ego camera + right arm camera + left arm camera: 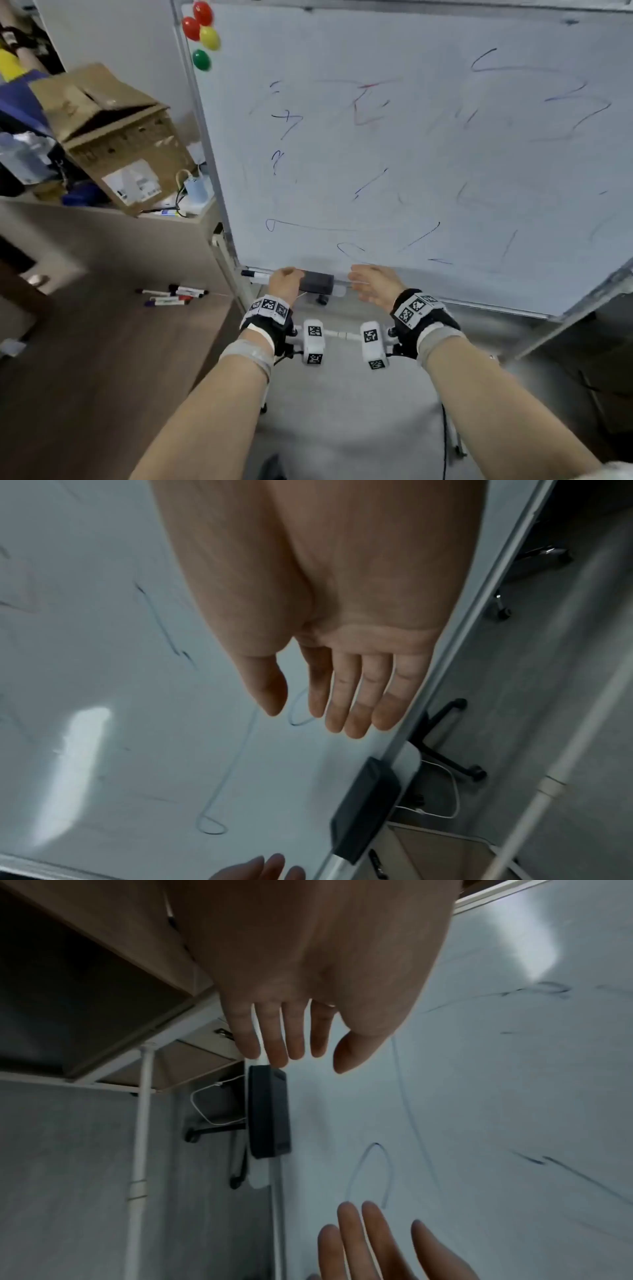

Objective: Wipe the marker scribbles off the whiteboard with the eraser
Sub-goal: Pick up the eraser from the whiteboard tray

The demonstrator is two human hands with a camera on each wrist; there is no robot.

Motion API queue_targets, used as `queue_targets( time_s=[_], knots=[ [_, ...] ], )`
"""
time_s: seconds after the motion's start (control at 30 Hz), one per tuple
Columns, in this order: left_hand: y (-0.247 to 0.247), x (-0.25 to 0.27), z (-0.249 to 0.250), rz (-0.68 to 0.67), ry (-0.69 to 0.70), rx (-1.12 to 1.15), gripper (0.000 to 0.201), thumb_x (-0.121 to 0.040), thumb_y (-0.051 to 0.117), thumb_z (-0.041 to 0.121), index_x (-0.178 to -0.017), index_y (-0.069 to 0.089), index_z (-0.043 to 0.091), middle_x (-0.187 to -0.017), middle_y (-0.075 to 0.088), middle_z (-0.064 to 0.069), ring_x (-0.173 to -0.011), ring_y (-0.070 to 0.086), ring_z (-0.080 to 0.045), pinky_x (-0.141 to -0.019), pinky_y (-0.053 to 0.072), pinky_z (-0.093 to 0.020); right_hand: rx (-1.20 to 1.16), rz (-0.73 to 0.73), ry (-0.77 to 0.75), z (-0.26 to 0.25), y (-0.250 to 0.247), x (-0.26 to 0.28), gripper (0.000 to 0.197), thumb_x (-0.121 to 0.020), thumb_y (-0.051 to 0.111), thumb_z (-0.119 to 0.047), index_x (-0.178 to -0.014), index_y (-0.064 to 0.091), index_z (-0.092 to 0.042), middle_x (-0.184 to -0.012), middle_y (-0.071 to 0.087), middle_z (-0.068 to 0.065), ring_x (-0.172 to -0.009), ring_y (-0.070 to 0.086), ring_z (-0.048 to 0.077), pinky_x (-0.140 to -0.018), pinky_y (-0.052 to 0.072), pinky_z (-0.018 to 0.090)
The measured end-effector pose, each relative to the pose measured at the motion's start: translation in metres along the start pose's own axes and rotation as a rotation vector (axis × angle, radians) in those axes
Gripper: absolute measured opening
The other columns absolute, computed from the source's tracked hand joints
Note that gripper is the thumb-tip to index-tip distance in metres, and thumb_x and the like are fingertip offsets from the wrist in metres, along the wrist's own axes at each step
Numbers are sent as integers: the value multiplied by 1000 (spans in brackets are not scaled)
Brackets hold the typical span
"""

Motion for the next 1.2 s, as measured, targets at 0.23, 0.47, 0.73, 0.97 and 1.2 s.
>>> queue_targets(
  time_s=[0.23, 0.47, 0.73, 0.97, 1.2],
  knots=[
    [-6, -63, -38, -124, -72, -320, 32, -91, 59, 6, -122, 60, 0, -117, 64, -14, -112, 55, -22, -90, 42, -17, 43, 102, 162, 57, 16, -70, 12, -96, 67, -19, -106, 64, -14, -125, 65, 15, -110, 64, 23, -80, 56, 32],
    [-2, -103, -47, -320, -31, -289, 44, -76, 75, 5, -118, 61, 8, -104, 70, -13, -96, 68, -29, -87, 55, -43, 36, 214, 198, 79, 40, -108, 37, -92, 71, -13, -127, 60, -9, -101, 69, 7, -91, 67, 19, -68, 54, 26],
    [-17, -94, -34, -424, 11, -151, 38, -77, 83, 22, -108, 62, 19, -85, 68, 2, -75, 60, -13, -67, 51, -28, 143, 169, 198, 63, 47, -97, 25, -83, 80, -32, -101, 67, -20, -108, 68, 3, -99, 66, 18, -78, 57, 31],
    [-38, -53, -1, -375, 9, 60, 21, -88, 71, 32, -104, 69, 18, -104, 73, -2, -100, 66, -18, -84, 54, -30, 251, -231, -59, 30, 67, -71, 51, -87, 77, -30, -135, 62, -23, -126, 69, -8, -119, 63, 12, -101, 50, 36],
    [-68, -48, 37, 31, 205, 162, 29, -95, 60, 36, -113, 65, 15, -105, 69, -3, -97, 65, -22, -88, 52, -35, 305, -50, -293, -20, 91, -52, 46, -78, 84, -8, -120, 68, -9, -111, 73, 5, -99, 69, 20, -76, 54, 20]
  ],
)
Point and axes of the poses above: each hand's wrist, its own x-axis away from the middle knuckle, its own y-axis out of the palm, z = x × y, the point moved 2 cm from there along -x, towards the middle knuckle
